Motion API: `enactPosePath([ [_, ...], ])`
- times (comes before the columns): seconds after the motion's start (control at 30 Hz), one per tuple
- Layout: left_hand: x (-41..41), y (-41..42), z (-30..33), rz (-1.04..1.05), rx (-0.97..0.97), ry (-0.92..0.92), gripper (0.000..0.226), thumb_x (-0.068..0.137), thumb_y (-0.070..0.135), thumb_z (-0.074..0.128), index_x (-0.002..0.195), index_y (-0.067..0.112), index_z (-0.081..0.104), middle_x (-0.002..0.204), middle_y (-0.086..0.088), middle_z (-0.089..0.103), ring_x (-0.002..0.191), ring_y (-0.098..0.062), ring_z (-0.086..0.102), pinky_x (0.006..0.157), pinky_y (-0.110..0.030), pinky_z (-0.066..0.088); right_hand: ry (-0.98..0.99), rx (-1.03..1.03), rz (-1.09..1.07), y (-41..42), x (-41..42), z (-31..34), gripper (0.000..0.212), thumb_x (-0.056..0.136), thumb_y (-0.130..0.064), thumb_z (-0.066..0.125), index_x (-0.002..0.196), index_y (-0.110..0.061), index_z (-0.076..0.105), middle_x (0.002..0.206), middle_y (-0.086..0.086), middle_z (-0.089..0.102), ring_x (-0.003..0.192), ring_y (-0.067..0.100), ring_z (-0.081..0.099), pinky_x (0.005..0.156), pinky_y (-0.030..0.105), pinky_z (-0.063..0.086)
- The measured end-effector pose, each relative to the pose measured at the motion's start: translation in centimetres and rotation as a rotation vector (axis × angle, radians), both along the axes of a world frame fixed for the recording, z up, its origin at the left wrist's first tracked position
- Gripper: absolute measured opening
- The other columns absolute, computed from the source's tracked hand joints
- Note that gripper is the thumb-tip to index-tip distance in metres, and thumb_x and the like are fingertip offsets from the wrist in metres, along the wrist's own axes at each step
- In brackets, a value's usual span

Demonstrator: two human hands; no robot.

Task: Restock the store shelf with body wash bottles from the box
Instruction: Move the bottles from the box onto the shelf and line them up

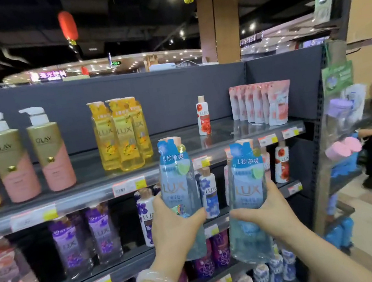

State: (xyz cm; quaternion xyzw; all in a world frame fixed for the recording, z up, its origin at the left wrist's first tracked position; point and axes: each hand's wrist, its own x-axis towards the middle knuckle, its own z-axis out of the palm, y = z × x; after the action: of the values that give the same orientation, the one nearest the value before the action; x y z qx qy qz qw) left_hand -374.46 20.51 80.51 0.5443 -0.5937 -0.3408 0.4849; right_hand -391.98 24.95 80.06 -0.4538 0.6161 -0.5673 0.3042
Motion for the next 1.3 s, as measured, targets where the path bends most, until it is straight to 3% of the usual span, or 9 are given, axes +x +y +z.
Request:
enactPosePath([
  [0.2, -2.0, -9.3, 3.5, 0.063, -0.095, 0.063, 0.065, 0.064, 0.028, 0.083, 0.106, 0.026, 0.034, 0.087, 0.016, 0.050, 0.072, -0.001, 0.051, 0.052, -0.020, 0.034, 0.061, -0.105, 0.084, -11.3, -2.1, 4.1, 0.072, 0.059, -0.010, 0.087, 0.116, -0.018, 0.043, 0.104, -0.002, 0.063, 0.093, 0.010, 0.064, 0.075, 0.027, 0.053],
  [0.3, -2.9, -14.0, 5.6, 0.095, -0.124, 0.067, 0.066, 0.063, 0.028, 0.083, 0.107, 0.029, 0.034, 0.091, 0.014, 0.053, 0.084, -0.016, 0.058, 0.068, -0.032, 0.047, 0.060, -0.141, 0.120, -16.8, -2.7, 6.3, 0.071, 0.059, -0.012, 0.087, 0.113, -0.021, 0.042, 0.104, -0.002, 0.063, 0.093, 0.011, 0.065, 0.080, 0.033, 0.055],
  [0.43, -3.8, -18.7, 7.5, 0.156, -0.166, 0.038, 0.077, 0.054, 0.033, 0.086, 0.113, 0.023, 0.039, 0.099, 0.005, 0.062, 0.089, -0.022, 0.063, 0.081, -0.042, 0.053, 0.058, -0.254, 0.171, -23.2, -3.8, 9.8, 0.067, 0.062, -0.006, 0.085, 0.112, -0.017, 0.042, 0.106, -0.001, 0.061, 0.095, 0.012, 0.063, 0.072, 0.021, 0.052],
  [0.53, -4.3, -20.7, 7.6, 0.184, -0.162, 0.022, 0.076, 0.058, 0.030, 0.084, 0.117, 0.022, 0.038, 0.096, 0.010, 0.059, 0.088, -0.017, 0.061, 0.078, -0.036, 0.050, 0.055, -0.313, 0.204, -27.8, -4.7, 11.9, 0.064, 0.063, -0.003, 0.084, 0.108, -0.017, 0.041, 0.100, -0.004, 0.060, 0.088, 0.008, 0.062, 0.067, 0.016, 0.052],
  [0.67, -4.9, -22.2, 7.0, 0.239, -0.160, 0.037, 0.070, 0.057, 0.027, 0.084, 0.111, 0.026, 0.039, 0.094, 0.013, 0.060, 0.084, -0.010, 0.062, 0.075, -0.033, 0.049, 0.071, -0.289, 0.291, -33.7, -5.4, 11.6, 0.071, 0.061, -0.009, 0.085, 0.116, -0.016, 0.041, 0.111, 0.002, 0.060, 0.101, 0.017, 0.063, 0.085, 0.036, 0.055],
  [0.83, -5.8, -23.9, 7.3, 0.338, -0.166, 0.051, 0.069, 0.056, 0.022, 0.085, 0.107, 0.028, 0.038, 0.091, 0.018, 0.059, 0.083, -0.007, 0.063, 0.080, -0.033, 0.051, 0.079, -0.249, 0.378, -38.3, -4.7, 9.9, 0.070, 0.063, -0.008, 0.085, 0.115, -0.015, 0.038, 0.105, -0.001, 0.058, 0.102, 0.017, 0.061, 0.086, 0.035, 0.053],
  [1.07, -7.2, -25.7, 7.4, 0.410, -0.200, 0.049, 0.070, 0.056, 0.020, 0.085, 0.110, 0.026, 0.040, 0.091, 0.016, 0.062, 0.081, -0.004, 0.063, 0.076, -0.031, 0.052, 0.045, -0.253, 0.487, -42.5, -3.3, 9.3, 0.072, 0.060, -0.008, 0.086, 0.113, -0.016, 0.038, 0.108, 0.004, 0.059, 0.102, 0.019, 0.061, 0.090, 0.042, 0.054],
  [1.2, -7.5, -25.9, 7.2, 0.435, -0.216, 0.037, 0.070, 0.057, 0.022, 0.084, 0.111, 0.027, 0.041, 0.091, 0.018, 0.061, 0.081, 0.002, 0.060, 0.068, -0.021, 0.047, 0.050, -0.272, 0.513, -43.7, -3.4, 9.6, 0.070, 0.061, -0.008, 0.085, 0.112, -0.017, 0.038, 0.107, 0.002, 0.058, 0.100, 0.017, 0.061, 0.089, 0.041, 0.054],
  [1.3, -7.5, -26.4, 7.0, 0.447, -0.220, 0.034, 0.070, 0.058, 0.022, 0.084, 0.112, 0.027, 0.040, 0.093, 0.017, 0.060, 0.082, 0.001, 0.060, 0.070, -0.023, 0.048, 0.053, -0.255, 0.520, -44.0, -4.1, 8.9, 0.070, 0.062, -0.007, 0.085, 0.112, -0.018, 0.037, 0.107, 0.002, 0.057, 0.102, 0.019, 0.060, 0.089, 0.040, 0.053],
])
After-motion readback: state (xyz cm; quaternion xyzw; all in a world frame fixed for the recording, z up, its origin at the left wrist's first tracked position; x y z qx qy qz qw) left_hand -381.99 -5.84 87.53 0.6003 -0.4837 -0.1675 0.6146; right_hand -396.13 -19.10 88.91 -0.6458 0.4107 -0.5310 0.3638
